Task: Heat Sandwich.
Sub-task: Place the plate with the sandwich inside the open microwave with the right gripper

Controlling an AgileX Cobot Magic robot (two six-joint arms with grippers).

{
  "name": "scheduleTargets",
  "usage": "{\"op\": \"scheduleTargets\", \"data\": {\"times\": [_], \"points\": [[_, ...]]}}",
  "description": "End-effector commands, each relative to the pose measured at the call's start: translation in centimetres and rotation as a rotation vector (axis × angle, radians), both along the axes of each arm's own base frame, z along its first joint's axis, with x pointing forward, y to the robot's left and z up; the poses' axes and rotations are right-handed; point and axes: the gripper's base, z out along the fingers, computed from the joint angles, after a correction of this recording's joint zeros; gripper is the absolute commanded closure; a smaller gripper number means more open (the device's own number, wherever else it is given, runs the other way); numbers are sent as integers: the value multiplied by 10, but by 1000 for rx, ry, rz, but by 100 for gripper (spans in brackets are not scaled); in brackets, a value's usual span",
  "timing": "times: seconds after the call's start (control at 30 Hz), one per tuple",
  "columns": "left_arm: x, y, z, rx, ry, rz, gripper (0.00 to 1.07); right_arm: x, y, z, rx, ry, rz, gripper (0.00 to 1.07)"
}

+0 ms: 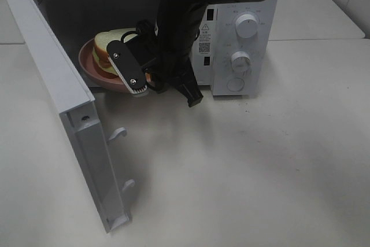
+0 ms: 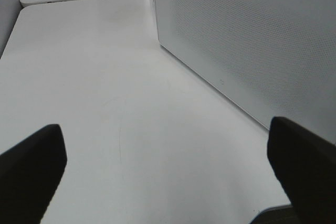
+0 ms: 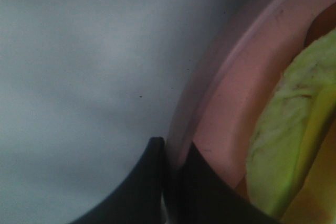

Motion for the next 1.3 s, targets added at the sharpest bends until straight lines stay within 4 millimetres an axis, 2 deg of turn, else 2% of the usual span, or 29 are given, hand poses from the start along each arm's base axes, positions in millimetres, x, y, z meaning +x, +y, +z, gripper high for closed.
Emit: {"op": "scheduleTargets", "data": {"times": [0.03,0.57,1.3], "points": [[-4,0,0,-1,-35,-7,5,4,6,6,23,-23,-18,107],[-4,0,0,-1,-35,-7,5,30,23,4,49,-61,-82,107],[-4,0,0,-1,-35,-7,5,68,25,-19,69,-97,-141,106]]}}
